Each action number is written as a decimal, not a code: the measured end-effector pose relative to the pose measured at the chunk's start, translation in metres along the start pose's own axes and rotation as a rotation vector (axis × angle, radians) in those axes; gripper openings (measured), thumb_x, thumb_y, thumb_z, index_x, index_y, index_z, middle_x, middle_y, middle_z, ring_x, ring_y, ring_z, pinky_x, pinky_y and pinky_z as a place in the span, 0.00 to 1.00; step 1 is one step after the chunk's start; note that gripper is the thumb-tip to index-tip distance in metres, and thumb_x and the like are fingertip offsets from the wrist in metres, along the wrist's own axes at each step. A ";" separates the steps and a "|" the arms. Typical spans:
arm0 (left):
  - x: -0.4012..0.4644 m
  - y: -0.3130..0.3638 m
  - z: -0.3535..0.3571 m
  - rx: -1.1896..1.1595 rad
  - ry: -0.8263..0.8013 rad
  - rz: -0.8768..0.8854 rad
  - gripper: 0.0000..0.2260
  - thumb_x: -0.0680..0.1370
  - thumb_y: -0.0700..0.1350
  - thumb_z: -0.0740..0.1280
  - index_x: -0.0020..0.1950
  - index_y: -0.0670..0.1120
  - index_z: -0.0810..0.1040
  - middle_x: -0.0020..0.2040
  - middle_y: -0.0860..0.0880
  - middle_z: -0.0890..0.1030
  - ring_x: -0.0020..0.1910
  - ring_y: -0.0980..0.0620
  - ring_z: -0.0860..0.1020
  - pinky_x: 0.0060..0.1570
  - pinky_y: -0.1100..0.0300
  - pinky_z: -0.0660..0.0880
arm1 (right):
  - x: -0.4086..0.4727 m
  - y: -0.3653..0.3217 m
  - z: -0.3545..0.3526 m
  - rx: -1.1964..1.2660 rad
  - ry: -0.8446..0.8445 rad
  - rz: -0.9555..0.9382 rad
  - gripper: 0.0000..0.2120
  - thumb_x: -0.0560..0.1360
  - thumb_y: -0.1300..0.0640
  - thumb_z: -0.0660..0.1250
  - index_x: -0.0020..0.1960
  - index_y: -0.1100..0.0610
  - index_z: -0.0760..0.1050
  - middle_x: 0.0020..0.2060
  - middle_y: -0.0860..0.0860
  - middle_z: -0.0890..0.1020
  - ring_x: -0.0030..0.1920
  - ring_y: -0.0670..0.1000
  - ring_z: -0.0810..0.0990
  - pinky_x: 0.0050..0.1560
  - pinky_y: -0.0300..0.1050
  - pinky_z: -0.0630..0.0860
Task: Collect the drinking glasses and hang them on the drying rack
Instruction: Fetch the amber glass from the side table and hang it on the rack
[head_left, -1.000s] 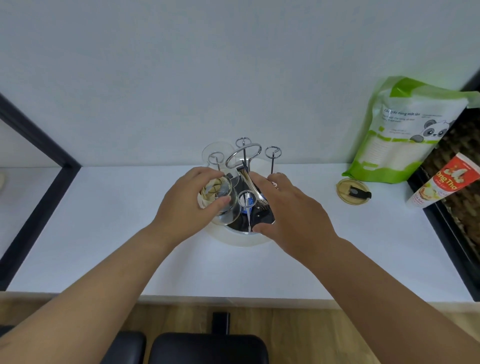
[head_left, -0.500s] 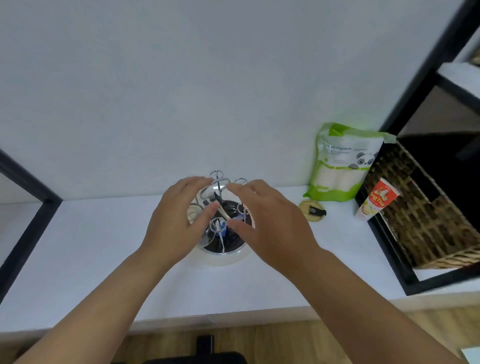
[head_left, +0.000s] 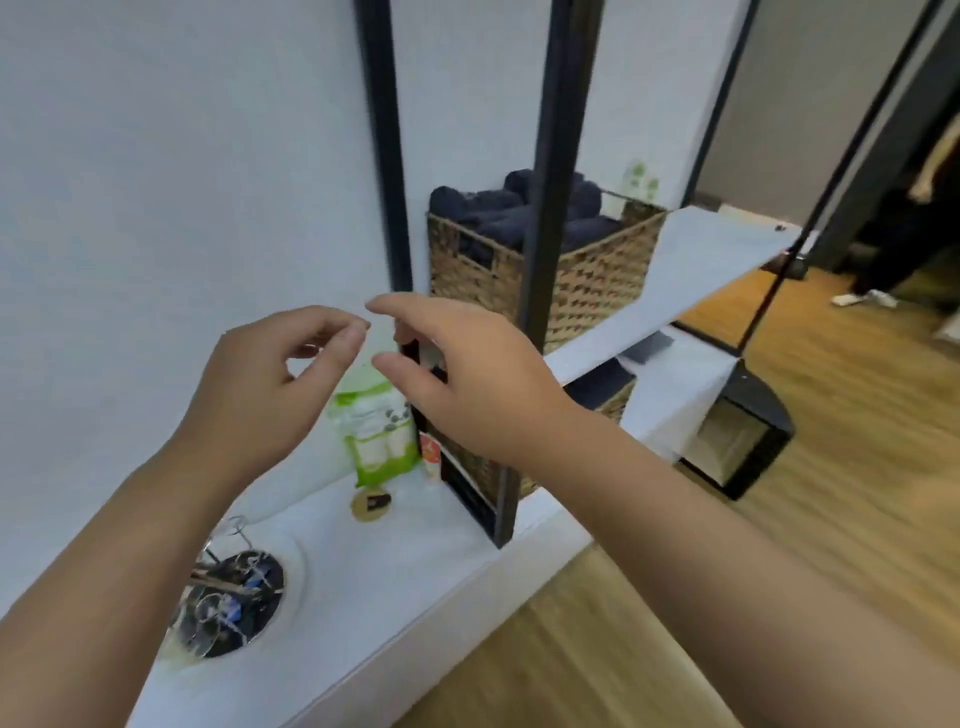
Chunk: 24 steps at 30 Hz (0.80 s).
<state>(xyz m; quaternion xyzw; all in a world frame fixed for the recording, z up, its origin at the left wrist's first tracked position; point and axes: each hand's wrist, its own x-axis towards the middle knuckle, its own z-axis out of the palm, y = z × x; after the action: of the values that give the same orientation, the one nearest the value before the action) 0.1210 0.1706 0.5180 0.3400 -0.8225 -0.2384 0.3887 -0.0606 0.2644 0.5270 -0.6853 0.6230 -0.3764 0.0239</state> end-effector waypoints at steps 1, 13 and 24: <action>0.011 0.032 0.007 -0.021 -0.019 0.035 0.10 0.83 0.55 0.66 0.56 0.56 0.85 0.51 0.60 0.87 0.53 0.60 0.83 0.53 0.59 0.78 | -0.006 0.001 -0.031 -0.005 0.028 0.019 0.21 0.82 0.48 0.67 0.75 0.49 0.75 0.59 0.48 0.85 0.59 0.48 0.81 0.58 0.53 0.80; 0.042 0.348 0.206 -0.192 -0.388 0.392 0.09 0.83 0.54 0.65 0.56 0.57 0.85 0.50 0.61 0.86 0.51 0.64 0.82 0.53 0.60 0.77 | -0.184 0.089 -0.339 -0.104 0.360 0.385 0.16 0.82 0.47 0.69 0.69 0.46 0.78 0.50 0.42 0.84 0.52 0.43 0.82 0.57 0.44 0.79; 0.003 0.506 0.465 -0.298 -0.812 0.588 0.11 0.84 0.56 0.63 0.60 0.57 0.84 0.50 0.60 0.84 0.51 0.63 0.80 0.48 0.60 0.74 | -0.380 0.213 -0.466 -0.230 0.478 0.790 0.16 0.82 0.48 0.68 0.70 0.45 0.78 0.52 0.46 0.84 0.52 0.46 0.82 0.56 0.53 0.83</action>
<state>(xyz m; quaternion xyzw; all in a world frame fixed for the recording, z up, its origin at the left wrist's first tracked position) -0.4427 0.5596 0.5797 -0.0840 -0.9248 -0.3462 0.1333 -0.4703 0.7514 0.5686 -0.2884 0.8614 -0.4144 -0.0550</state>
